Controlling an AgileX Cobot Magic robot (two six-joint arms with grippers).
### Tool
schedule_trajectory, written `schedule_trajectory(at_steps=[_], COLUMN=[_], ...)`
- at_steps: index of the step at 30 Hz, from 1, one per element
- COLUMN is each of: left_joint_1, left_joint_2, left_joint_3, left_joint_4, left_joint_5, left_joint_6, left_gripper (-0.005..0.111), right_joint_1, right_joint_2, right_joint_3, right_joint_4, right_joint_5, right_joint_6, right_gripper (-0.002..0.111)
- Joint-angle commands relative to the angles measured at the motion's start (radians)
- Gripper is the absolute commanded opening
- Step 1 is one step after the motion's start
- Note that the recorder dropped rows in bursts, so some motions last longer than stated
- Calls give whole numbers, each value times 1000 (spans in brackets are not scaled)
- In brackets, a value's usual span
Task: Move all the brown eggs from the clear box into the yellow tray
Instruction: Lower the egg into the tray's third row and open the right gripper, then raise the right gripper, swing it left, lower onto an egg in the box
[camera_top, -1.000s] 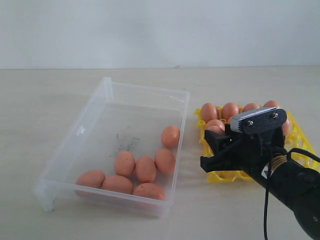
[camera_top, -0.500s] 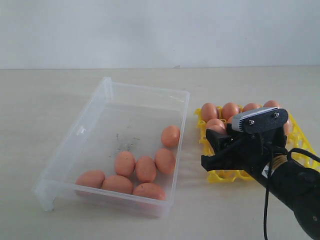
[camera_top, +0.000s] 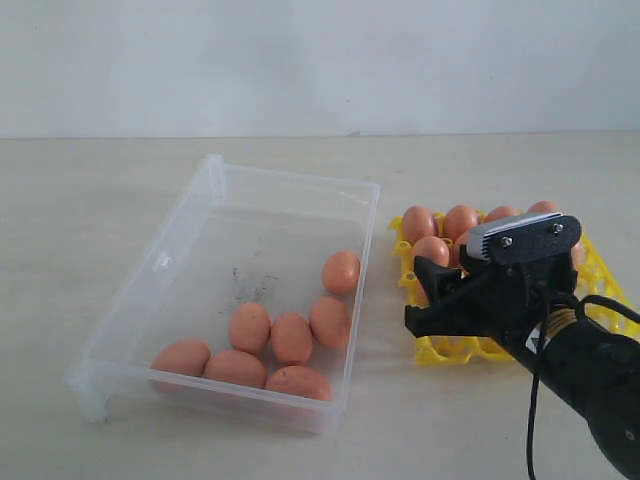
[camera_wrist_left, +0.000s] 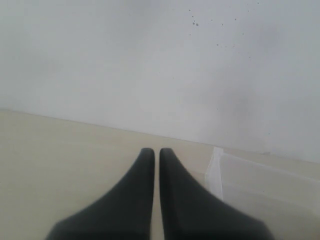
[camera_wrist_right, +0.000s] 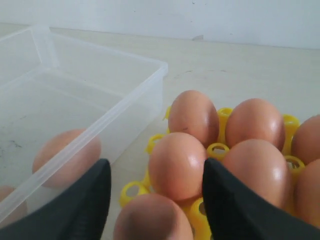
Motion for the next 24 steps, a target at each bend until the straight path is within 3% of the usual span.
schedule_trajectory(at_steps=[1, 5, 9, 13, 17, 24], left_joint_1=[-4, -4, -4, -4, -4, -4], left_joint_2=[4, 4, 4, 4, 4, 4], left_joint_3=[-4, -4, -4, -4, -4, -4], left_joint_4=[0, 0, 0, 0, 0, 0], left_joint_5=[-2, -2, -2, -2, -2, -2], left_joint_6=[-1, -1, -1, -1, -1, -1], left_gripper=[4, 4, 4, 4, 4, 4], right_joint_1=[-8, -8, 13, 145, 247, 249], right_joint_2=[-79, -205, -287, -288, -280, -178], right_joint_3=[-5, -15, -238, -454, -664, -832], right_joint_4=[-47, -282, -575, -773, -769, -615], right_joint_5=[-15, 15, 666, 1010, 1363, 1632], right_joint_6=[31, 143, 432, 650, 662, 555], right_gripper=[51, 51, 51, 51, 51, 51])
